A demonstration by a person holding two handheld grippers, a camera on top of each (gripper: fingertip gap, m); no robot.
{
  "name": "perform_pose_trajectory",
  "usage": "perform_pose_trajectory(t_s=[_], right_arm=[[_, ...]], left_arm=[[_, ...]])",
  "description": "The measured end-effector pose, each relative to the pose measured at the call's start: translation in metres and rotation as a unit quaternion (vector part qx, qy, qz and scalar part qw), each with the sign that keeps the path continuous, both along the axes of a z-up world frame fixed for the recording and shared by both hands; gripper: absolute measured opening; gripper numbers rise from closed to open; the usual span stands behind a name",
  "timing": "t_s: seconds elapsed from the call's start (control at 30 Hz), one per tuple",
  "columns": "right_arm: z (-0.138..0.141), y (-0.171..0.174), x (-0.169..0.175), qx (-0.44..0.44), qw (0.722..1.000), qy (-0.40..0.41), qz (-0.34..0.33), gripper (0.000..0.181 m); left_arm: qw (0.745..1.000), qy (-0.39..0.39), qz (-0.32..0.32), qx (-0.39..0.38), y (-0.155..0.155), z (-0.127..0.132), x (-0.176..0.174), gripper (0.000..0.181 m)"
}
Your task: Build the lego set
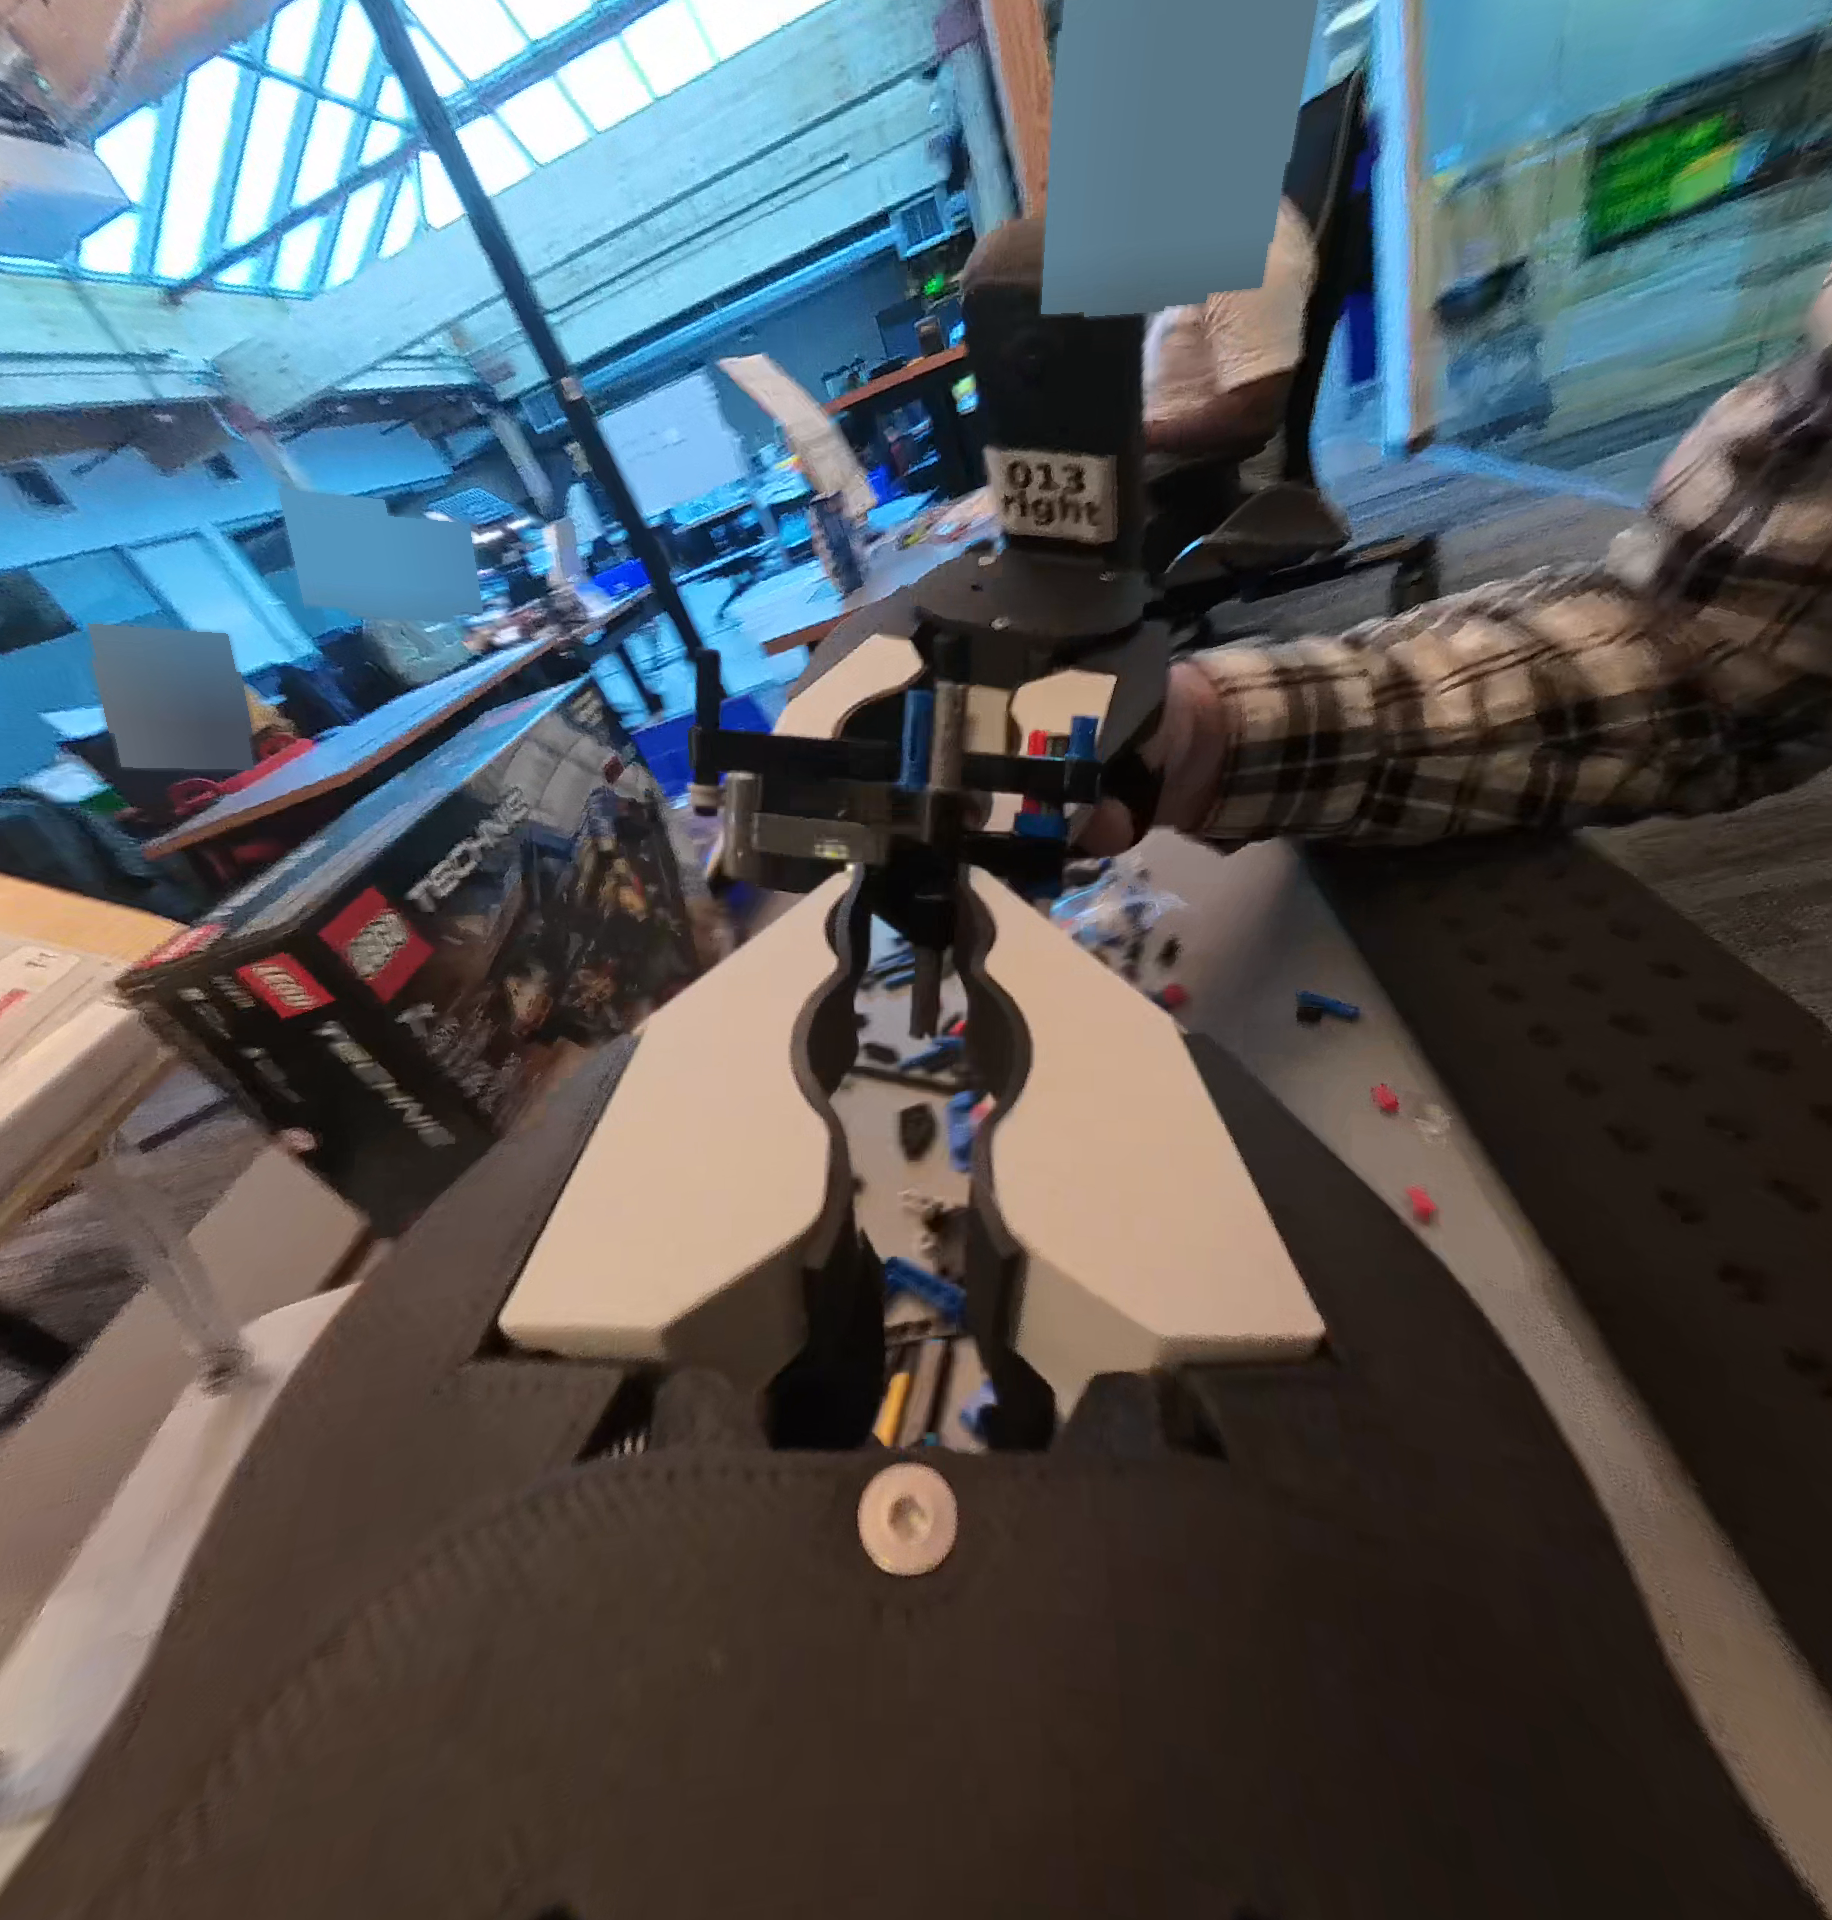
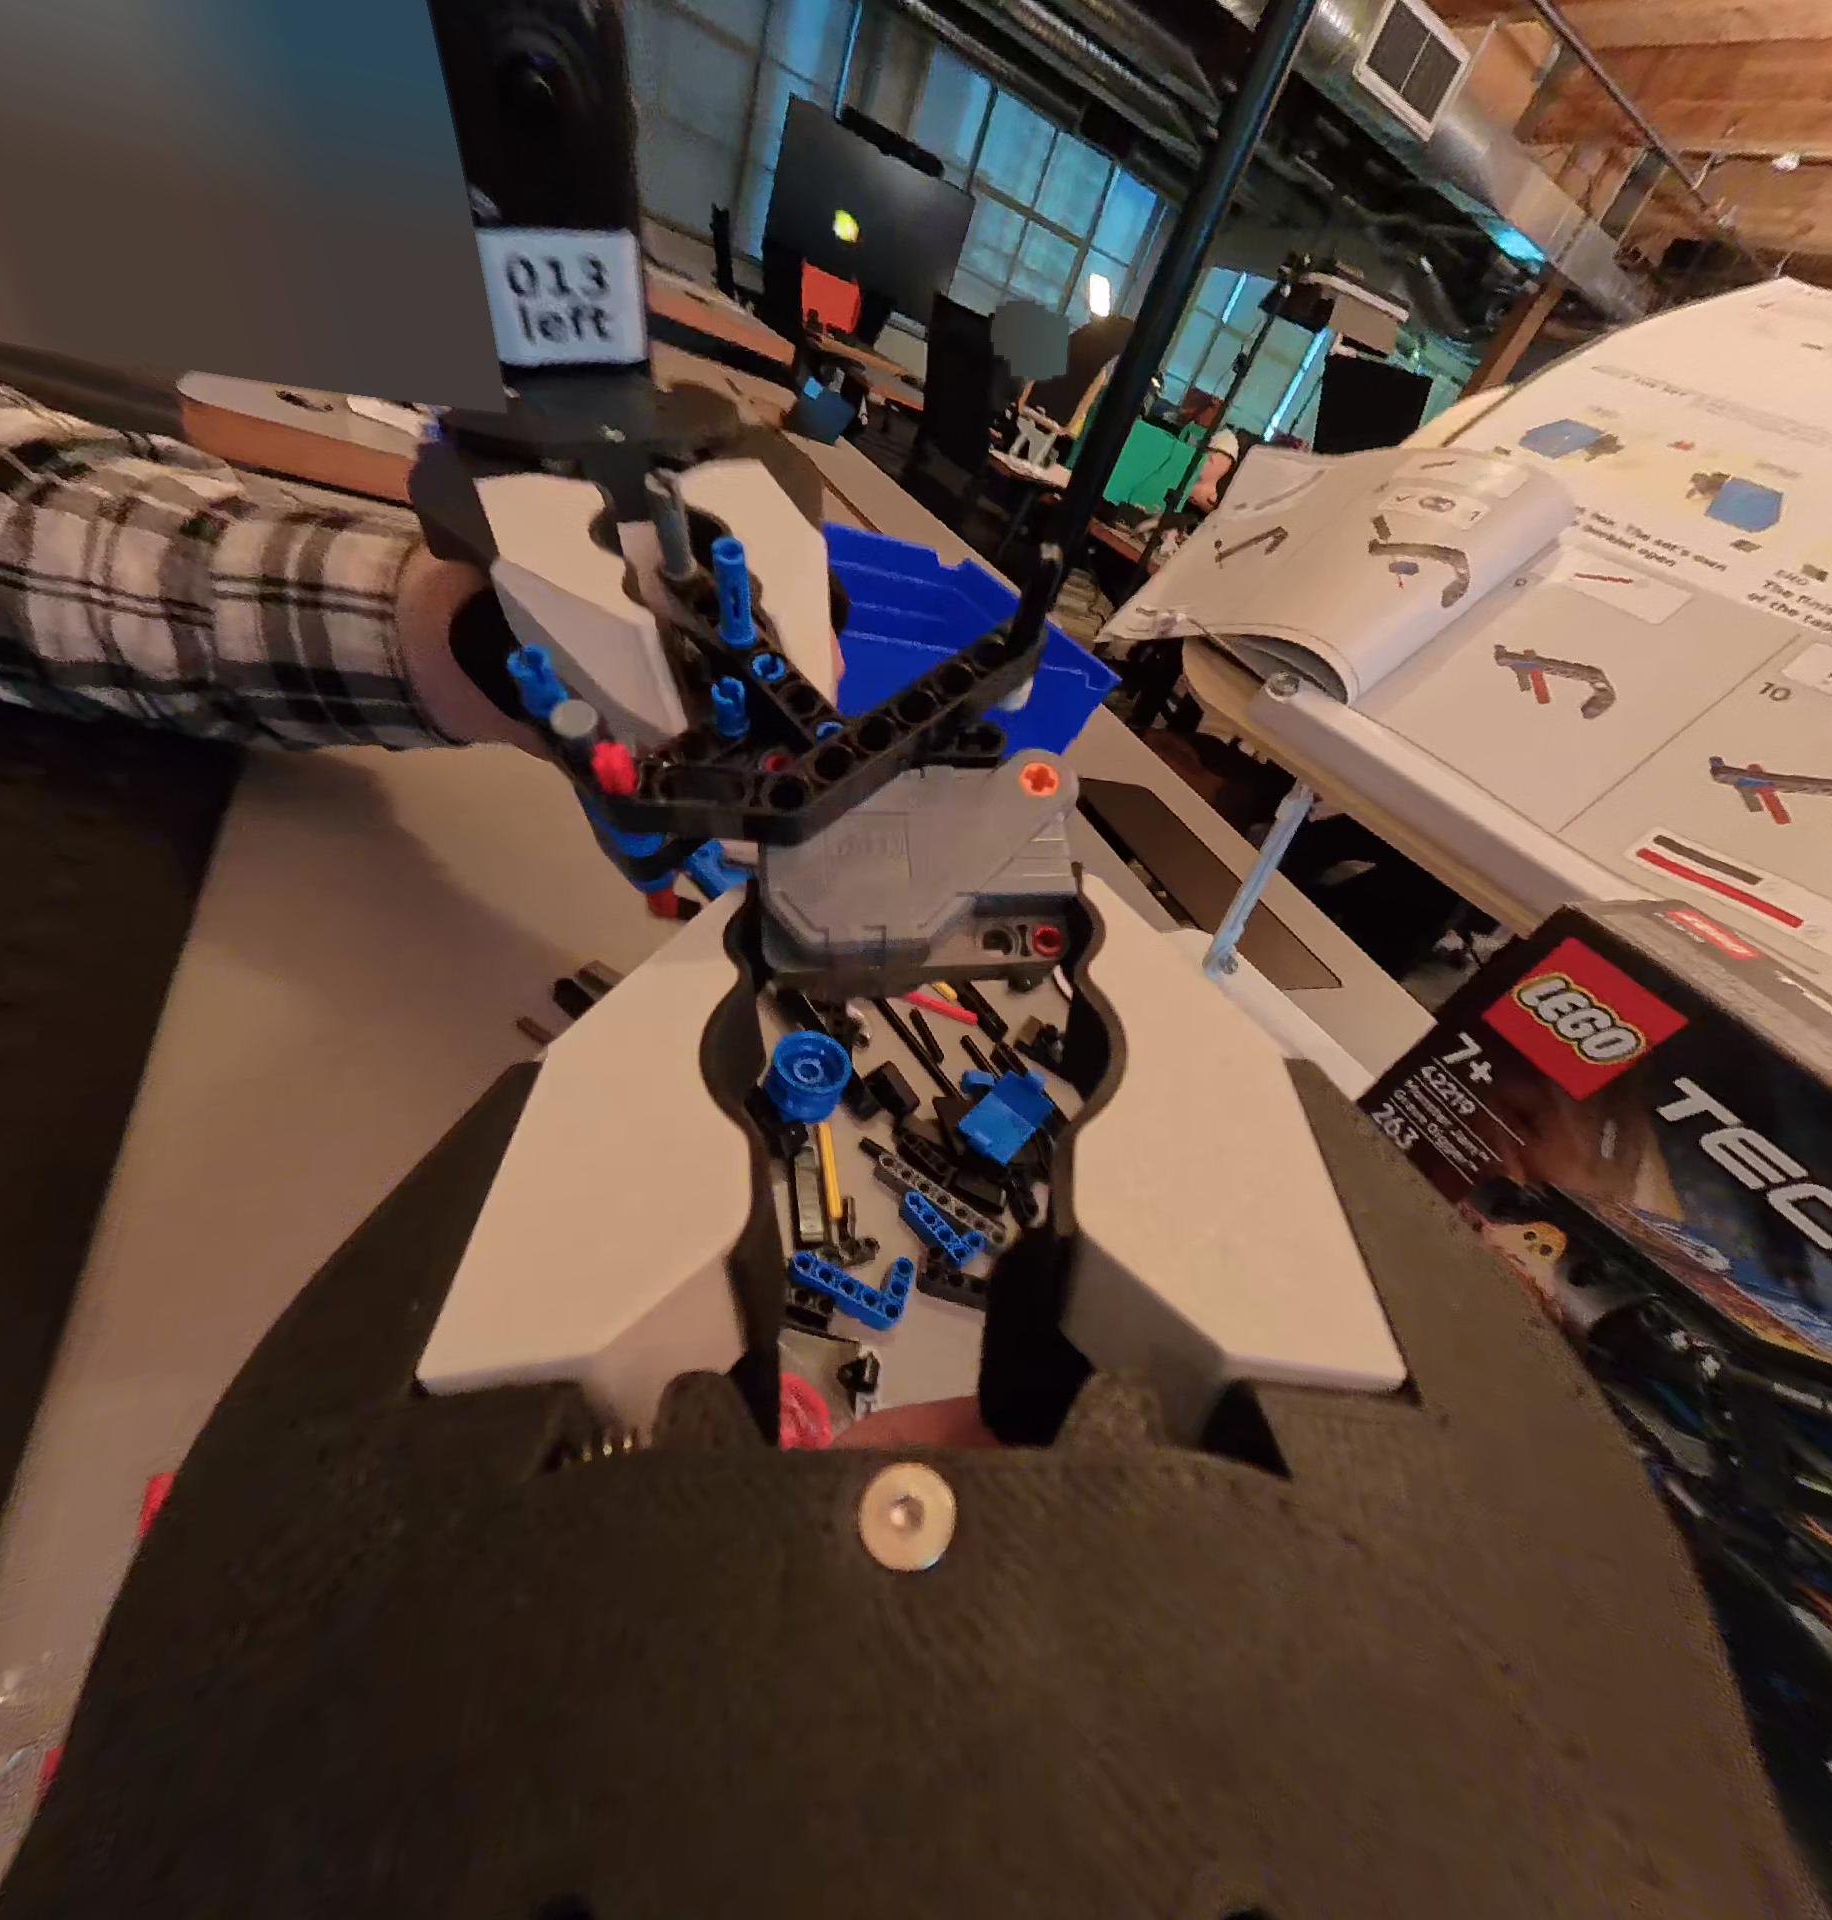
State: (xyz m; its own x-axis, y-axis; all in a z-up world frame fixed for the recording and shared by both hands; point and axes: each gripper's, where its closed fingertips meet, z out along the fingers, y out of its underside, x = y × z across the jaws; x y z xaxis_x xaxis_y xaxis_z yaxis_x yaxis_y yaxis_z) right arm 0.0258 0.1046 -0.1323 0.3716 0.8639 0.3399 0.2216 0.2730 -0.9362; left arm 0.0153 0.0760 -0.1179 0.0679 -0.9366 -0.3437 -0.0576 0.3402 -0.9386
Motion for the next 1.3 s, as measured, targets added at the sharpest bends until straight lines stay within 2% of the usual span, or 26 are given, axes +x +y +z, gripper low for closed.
perform_pose_trajectory(t_s=[0.17, 0.37, 0.5, 0.57, 0.63, 0.77, 0.9, 0.97, 1.07, 1.13, 1.2, 1.3], right_arm=[[-0.008, 0.008, 0.011, -0.032, 0.999, -0.020, -0.006, 0.061], [-0.014, 0.013, 0.024, -0.064, 0.997, -0.029, -0.013, 0.055], [0.009, 0.017, 0.033, -0.060, 0.997, 0.032, -0.022, 0.045], [0.015, 0.016, 0.034, -0.048, 0.998, 0.041, -0.030, 0.032], [0.018, 0.012, 0.035, -0.051, 0.997, 0.046, -0.018, 0.029], [0.042, 0.007, 0.043, -0.072, 0.990, 0.125, 0.006, 0.030], [0.031, 0.013, 0.027, -0.075, 0.992, 0.097, -0.026, 0.028], [0.028, 0.014, 0.022, -0.074, 0.992, 0.094, -0.034, 0.010], [0.027, 0.016, 0.023, -0.074, 0.992, 0.098, -0.042, 0.008], [0.030, 0.015, 0.024, -0.085, 0.989, 0.118, -0.031, 0.006], [0.032, 0.011, 0.024, -0.091, 0.987, 0.134, -0.008, 0.005], [0.033, 0.008, 0.027, -0.101, 0.984, 0.148, 0.014, 0.005]], left_arm=[[0.989, 0.042, 0.090, 0.109, 0.012, -0.005, 0.005, 0.005], [0.971, 0.050, 0.157, 0.171, 0.024, -0.004, 0.004, 0.005], [0.949, 0.066, 0.203, 0.231, 0.030, -0.002, 0.005, 0.005], [0.941, 0.071, 0.216, 0.250, 0.031, 0.000, 0.005, 0.005], [0.932, 0.082, 0.230, 0.269, 0.034, 0.000, 0.003, 0.004], [0.919, 0.105, 0.234, 0.299, 0.033, -0.007, 0.007, 0.004], [0.903, 0.127, 0.234, 0.337, 0.027, -0.012, 0.018, 0.004], [0.894, 0.138, 0.235, 0.356, 0.024, -0.015, 0.023, 0.004], [0.881, 0.143, 0.248, 0.376, 0.025, -0.015, 0.026, 0.004], [0.884, 0.145, 0.250, 0.368, 0.025, -0.015, 0.029, 0.006], [0.900, 0.137, 0.225, 0.347, 0.018, -0.017, 0.032, 0.010], [0.946, 0.127, 0.142, 0.261, -0.001, -0.022, 0.031, 0.045]])
